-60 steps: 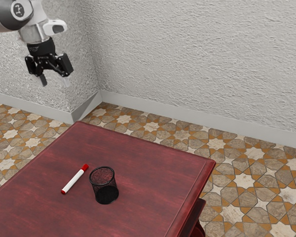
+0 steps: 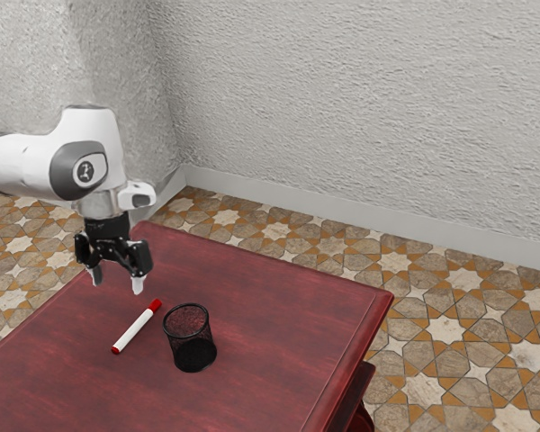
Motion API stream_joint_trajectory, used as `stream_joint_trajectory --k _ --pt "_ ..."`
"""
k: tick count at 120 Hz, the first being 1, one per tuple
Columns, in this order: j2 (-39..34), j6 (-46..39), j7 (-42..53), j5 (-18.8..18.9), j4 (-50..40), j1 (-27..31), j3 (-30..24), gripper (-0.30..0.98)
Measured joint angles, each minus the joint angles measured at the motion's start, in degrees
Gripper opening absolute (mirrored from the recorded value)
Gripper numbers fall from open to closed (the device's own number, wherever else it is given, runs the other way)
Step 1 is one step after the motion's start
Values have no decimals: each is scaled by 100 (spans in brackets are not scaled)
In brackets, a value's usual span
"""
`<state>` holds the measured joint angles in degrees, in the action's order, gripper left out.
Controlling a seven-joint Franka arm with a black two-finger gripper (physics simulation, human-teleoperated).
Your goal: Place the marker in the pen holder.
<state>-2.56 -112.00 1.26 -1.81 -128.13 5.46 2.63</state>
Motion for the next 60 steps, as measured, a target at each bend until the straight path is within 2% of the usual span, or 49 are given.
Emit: stream_joint_trajectory --k 21,40,60 --pt "85 -966 -45 15 -744 68 -7 66" --pt "340 -1719 -57 126 -1023 -88 -2 50" --pt "583 -2144 -63 213 -1092 -98 -3 34"
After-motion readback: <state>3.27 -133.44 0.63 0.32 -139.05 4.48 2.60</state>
